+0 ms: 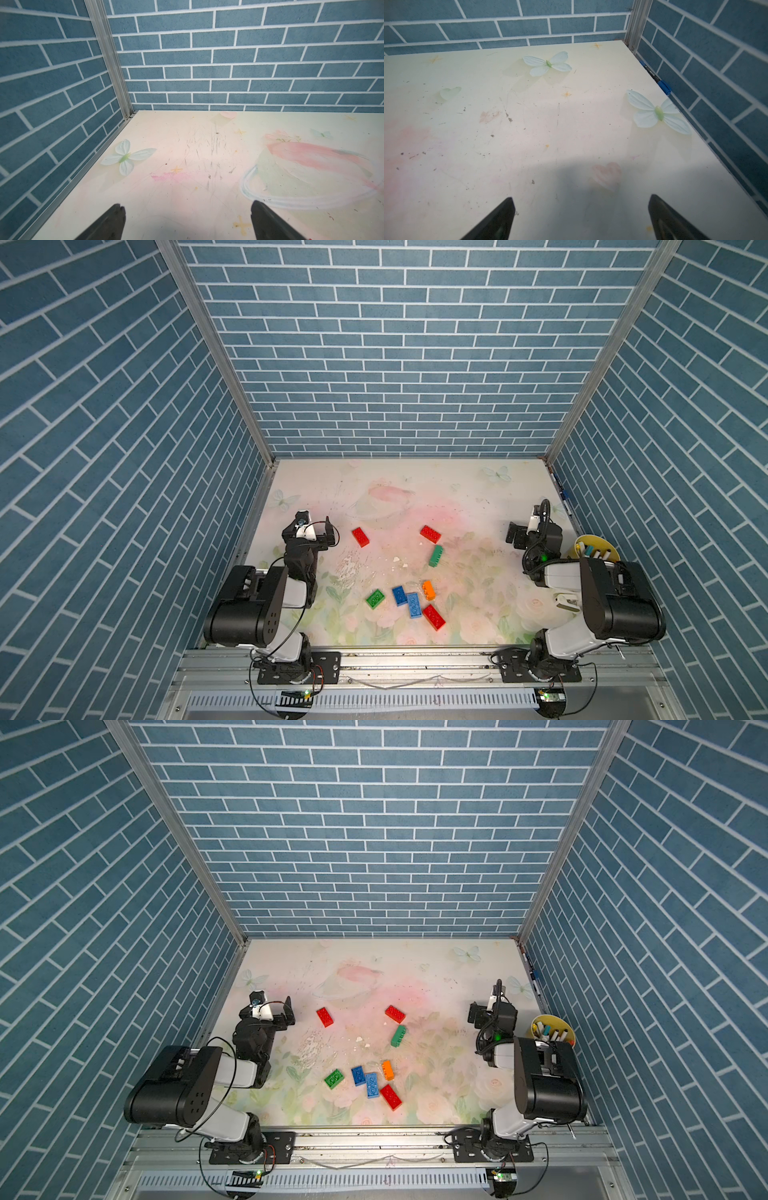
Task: Assemble a rectangle with lego
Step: Move the lego brick at the center of the board.
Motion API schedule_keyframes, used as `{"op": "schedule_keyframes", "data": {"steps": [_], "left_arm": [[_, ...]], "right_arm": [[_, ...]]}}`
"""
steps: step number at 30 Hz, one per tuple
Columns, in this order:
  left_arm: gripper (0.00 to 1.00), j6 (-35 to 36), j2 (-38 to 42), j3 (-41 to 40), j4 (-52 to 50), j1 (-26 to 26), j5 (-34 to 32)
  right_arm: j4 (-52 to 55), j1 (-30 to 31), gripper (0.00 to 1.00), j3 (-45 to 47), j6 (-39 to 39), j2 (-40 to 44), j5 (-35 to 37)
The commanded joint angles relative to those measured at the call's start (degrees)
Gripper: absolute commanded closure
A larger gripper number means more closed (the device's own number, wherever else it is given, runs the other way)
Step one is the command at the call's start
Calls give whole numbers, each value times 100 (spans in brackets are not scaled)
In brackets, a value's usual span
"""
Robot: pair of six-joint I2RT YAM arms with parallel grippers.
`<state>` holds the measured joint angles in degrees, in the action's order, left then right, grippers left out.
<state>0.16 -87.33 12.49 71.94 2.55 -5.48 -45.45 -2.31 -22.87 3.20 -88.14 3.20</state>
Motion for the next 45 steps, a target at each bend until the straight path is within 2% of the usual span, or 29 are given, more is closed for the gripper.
{"op": "schedule_keyframes", "data": {"steps": [1,5,7,9,10,12,15,16,18,19,20,21,22,24,25,28,30,34,38,42,45], "left_arm": [[0,-43,14,-16,171,-17,-24],[0,-60,19,-11,173,-34,-3],[0,-42,142,37,20,22,-214],[0,-42,648,360,-988,222,-850],[0,-58,913,608,-1580,339,-1160],[0,-303,1414,989,-2427,430,-1307],[0,-1324,2157,1541,-3573,431,-1342],[0,-1820,2347,1649,-3845,424,-1374],[0,-3650,2549,1759,-4468,422,-1886],[0,-4653,2593,1804,-4889,368,-1969],[0,-4757,2620,1723,-4718,240,-1423],[0,-4592,2623,1545,-4210,163,-713],[0,-4439,2594,1461,-3942,186,-297],[0,-4345,2504,1631,-4257,360,-74],[0,-4193,2429,1854,-4668,497,-125],[0,-3793,2081,2438,-5814,1154,-567],[1,-3722,1754,2753,-6321,1617,-703],[3,-3722,979,3388,-7103,2316,-905],[3,-3504,402,3845,-7407,2743,-977],[4,-3589,101,3980,-7480,2870,-978],[3,-3804,51,4024,-7696,2857,-1223]], "right_arm": [[-117,-16,1,-33,5,60,-20],[-113,-20,1,-42,6,65,-19],[-122,-16,1,-29,5,69,-12],[41,-15,1,-103,13,133,9],[505,-16,1,-297,-35,289,-46],[1887,-1,1,-879,-150,785,-370],[3568,-11,1,-1920,330,1235,-841],[4030,-7,1,-2311,913,1219,-1007],[5195,-43,1,-3035,2214,988,-1084],[5393,-87,1,-3253,2442,805,-1490],[5119,-116,1,-3251,2501,671,-2052],[4685,-137,1,-3162,2602,565,-2589],[4439,-130,3,-3110,2750,498,-2838],[4644,-76,12,-3275,2765,398,-2921],[5044,24,15,-3462,2605,368,-2728],[6225,579,14,-4041,1930,333,-1729],[6616,927,14,-4256,1702,300,-1381],[7145,1451,15,-4560,1491,74,-1284],[7491,2002,18,-4762,1234,-211,-1226],[7860,2584,22,-5050,860,-633,-1252],[8143,2990,23,-5392,493,-1052,-1272]]}}
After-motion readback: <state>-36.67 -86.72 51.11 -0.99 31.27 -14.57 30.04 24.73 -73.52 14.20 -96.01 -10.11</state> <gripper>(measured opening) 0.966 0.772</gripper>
